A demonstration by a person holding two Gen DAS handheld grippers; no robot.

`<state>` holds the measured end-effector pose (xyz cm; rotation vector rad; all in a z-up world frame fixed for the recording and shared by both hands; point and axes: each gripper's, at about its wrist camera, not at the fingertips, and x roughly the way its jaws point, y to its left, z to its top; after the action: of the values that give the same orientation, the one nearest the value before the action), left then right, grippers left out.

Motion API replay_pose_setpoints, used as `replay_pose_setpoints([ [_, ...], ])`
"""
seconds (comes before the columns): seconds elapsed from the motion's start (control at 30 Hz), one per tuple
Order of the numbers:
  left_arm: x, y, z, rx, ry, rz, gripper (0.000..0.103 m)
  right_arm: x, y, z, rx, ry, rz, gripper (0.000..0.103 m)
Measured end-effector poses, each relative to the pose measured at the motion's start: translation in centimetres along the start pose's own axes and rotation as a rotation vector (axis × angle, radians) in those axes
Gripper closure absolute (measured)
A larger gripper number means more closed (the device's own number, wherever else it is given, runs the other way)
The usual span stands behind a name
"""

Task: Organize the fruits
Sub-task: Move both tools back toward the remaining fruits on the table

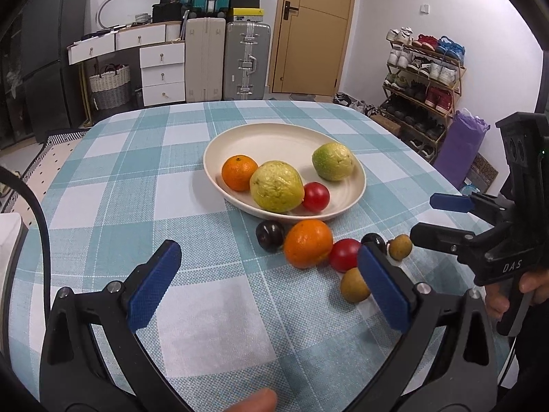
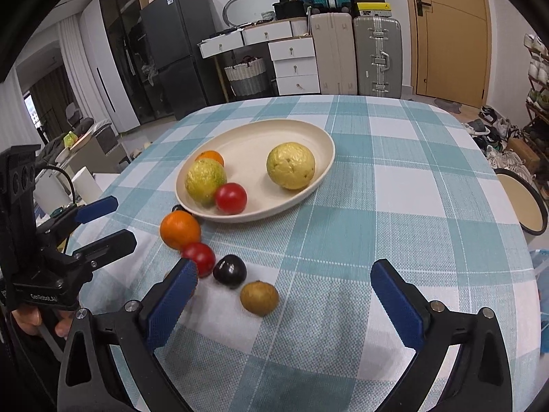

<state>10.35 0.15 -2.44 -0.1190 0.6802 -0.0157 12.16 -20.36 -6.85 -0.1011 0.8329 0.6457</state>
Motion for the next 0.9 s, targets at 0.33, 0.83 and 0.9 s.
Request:
replay_pose_setpoints([
  [0.33,0.4,-0.8,-0.2,0.021,0.010,0.009,0.001,0.6,1.2,-1.1,-0.074,0.059,-0.012,0.002],
  [0.83,0.6,-0.2,-0.2,-0.005,0.018,-0.004,0.001,1.6,2.9,-1.9,-0.124,0.123,0.057,0.040],
  [0.9,0.7,-0.3,-0.2,-0.006,0.021,-0.006,0.001,1.7,2.8,-1.9,-0.117,0.123,0.061,0.041],
])
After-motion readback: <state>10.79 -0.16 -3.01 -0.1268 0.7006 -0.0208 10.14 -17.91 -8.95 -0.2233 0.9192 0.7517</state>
